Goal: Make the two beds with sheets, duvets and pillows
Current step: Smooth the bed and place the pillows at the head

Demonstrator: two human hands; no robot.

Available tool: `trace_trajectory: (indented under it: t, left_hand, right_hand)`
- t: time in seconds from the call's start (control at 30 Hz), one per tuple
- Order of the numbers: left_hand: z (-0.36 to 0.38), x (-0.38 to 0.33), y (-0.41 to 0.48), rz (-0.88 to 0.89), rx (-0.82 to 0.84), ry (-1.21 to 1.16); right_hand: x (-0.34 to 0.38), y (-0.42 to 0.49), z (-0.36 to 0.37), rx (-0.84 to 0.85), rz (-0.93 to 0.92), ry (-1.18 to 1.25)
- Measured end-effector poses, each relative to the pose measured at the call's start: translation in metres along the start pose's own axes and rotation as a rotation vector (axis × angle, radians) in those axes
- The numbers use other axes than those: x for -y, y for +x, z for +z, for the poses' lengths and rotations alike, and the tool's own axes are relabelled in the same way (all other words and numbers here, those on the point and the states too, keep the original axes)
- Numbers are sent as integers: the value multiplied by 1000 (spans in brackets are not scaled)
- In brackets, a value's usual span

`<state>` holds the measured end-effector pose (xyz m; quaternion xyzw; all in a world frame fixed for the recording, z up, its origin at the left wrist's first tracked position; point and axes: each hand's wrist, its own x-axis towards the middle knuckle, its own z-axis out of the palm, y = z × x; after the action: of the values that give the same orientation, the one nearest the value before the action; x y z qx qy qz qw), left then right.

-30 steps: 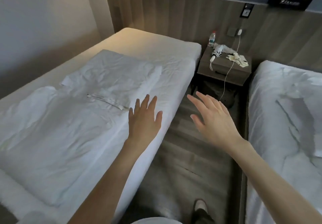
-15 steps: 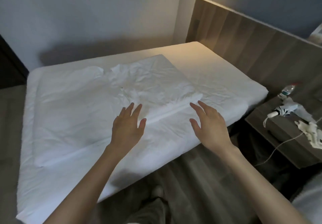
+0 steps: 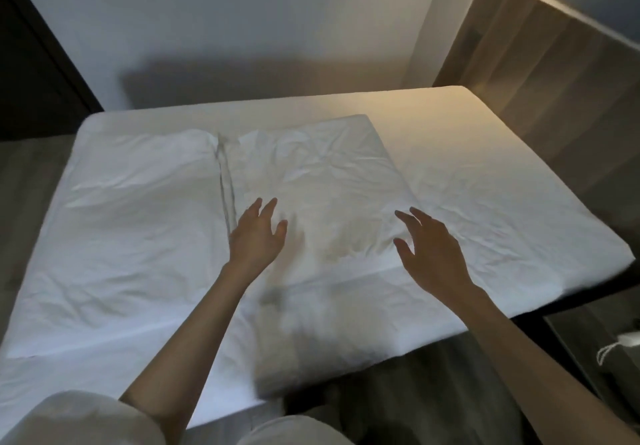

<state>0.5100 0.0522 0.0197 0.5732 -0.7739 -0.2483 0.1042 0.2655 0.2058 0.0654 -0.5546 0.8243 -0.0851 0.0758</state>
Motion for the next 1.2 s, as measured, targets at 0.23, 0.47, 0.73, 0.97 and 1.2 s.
trace_trajectory:
  t: [0.23,0.47,0.73,0.97,1.2]
  left_hand:
    - [11,-13,69,-111,-27,-47]
    - [37,8,120,-313,2,-90]
    - [93,18,209,-615,79,-231]
    - [164,41,284,-872,98,-359]
    - [208,63,323,-968,-1,-243]
  right_hand:
    - [-37,119,-6,21,-3,73]
    - [-84,236,29,131,35,145]
    - [-115,348,106,322,-83,70]
    - [-163,420,184,554,24,20]
    - [-180,462,230,587,59,18]
